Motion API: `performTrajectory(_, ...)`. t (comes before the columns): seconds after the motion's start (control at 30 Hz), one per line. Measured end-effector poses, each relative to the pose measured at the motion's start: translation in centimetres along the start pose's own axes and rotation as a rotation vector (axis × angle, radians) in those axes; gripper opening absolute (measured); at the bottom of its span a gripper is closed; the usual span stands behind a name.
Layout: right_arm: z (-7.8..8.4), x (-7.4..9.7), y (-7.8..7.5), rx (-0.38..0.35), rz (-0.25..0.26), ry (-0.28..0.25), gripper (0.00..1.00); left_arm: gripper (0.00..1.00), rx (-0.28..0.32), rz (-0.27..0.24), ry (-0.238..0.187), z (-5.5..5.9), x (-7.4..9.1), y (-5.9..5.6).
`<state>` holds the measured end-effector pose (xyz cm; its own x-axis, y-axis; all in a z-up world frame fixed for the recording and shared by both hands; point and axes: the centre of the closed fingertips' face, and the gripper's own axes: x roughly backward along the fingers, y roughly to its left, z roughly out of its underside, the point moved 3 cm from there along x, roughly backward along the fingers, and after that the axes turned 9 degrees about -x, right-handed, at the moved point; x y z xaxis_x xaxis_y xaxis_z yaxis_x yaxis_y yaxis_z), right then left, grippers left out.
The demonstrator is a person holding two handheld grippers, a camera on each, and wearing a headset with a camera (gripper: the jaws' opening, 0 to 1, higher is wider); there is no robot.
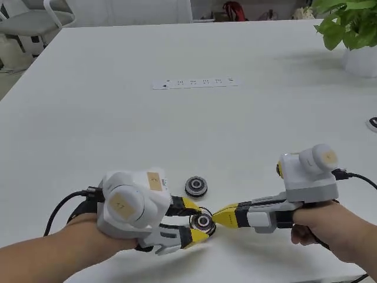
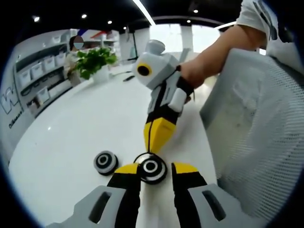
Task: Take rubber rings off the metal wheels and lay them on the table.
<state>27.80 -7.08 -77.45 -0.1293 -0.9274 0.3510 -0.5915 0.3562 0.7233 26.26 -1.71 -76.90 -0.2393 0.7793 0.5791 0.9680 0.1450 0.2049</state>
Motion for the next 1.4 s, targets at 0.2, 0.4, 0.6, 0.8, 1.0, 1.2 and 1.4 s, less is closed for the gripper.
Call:
performTrajectory(0.2,-0.2,0.1,0.4,-0.011,0.0,-0.022,0.0,0.32,-0.008,-0.01,-0.015,-0.5,0.6,-0.1)
performTrajectory(0.4,-0.2,0.1,0.7,-0.009,-0.002,-0.023,0.0,0.34,-0.006,-0.014,-0.029,-1.0,1.2,-0.2)
performTrajectory(0.6,-0.2,0.1,0.8,-0.008,-0.005,-0.021,0.0,0.39,0.016,-0.024,-0.056,-1.5,2.1,0.1)
performTrajectory(0.8,-0.1,0.0,0.9,-0.009,-0.008,-0.014,0.0,0.45,0.032,-0.028,-0.069,-1.6,2.9,0.1)
performTrajectory(1.0,-0.1,-0.1,0.9,-0.009,-0.011,-0.008,0.0,0.51,0.05,-0.022,-0.075,-1.5,3.4,0.0)
performTrajectory(1.2,-0.2,0.0,0.4,-0.009,-0.014,-0.006,0.0,0.57,0.056,-0.019,-0.083,-1.5,3.8,-0.2)
performTrajectory(1.4,-0.3,0.1,0.4,-0.008,-0.017,-0.006,0.0,0.61,0.071,-0.021,-0.092,-1.4,4.3,-0.1)
